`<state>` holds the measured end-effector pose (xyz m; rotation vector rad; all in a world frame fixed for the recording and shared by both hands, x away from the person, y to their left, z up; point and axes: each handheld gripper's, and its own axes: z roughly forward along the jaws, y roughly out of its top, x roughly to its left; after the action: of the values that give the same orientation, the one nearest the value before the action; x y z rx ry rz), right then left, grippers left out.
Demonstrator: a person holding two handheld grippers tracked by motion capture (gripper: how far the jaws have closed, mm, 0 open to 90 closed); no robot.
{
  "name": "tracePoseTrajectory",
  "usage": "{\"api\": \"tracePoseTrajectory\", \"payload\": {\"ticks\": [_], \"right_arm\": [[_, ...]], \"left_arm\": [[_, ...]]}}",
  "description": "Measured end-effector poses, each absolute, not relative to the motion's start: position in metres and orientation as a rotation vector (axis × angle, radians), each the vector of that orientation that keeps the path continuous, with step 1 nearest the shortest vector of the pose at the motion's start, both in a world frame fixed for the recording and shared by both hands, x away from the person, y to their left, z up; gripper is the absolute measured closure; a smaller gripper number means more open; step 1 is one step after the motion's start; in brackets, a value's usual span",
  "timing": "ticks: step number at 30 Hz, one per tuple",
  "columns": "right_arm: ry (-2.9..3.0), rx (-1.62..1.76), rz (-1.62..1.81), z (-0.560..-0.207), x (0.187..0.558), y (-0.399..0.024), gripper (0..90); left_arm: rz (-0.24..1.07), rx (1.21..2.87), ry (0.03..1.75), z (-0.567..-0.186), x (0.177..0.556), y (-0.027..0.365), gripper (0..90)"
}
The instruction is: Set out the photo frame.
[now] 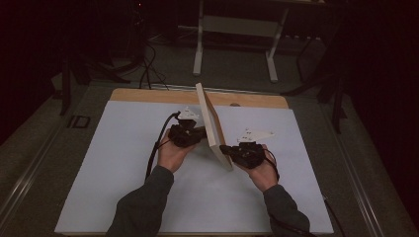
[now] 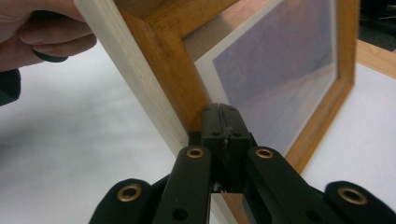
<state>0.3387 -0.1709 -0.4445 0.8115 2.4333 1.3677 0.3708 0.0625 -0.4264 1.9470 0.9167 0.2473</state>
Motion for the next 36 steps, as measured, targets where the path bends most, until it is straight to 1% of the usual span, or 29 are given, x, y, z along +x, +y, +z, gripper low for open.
{"api": "tracePoseTrajectory", "payload": {"ticks": [7,21,36], "right_arm": [[2.442,0.794,1.368,-0.444,0.338,-0.165,90.0],[2.440,0.779,1.354,-0.443,0.336,-0.153,90.0],[2.435,0.780,1.365,-0.442,0.338,-0.143,90.0]], "left_arm": [[0.231,1.939,0.913,-0.427,0.374,0.064,90.0],[0.153,1.912,0.904,-0.430,0.381,0.073,90.0],[0.126,1.899,0.903,-0.431,0.385,0.078,90.0]]}}
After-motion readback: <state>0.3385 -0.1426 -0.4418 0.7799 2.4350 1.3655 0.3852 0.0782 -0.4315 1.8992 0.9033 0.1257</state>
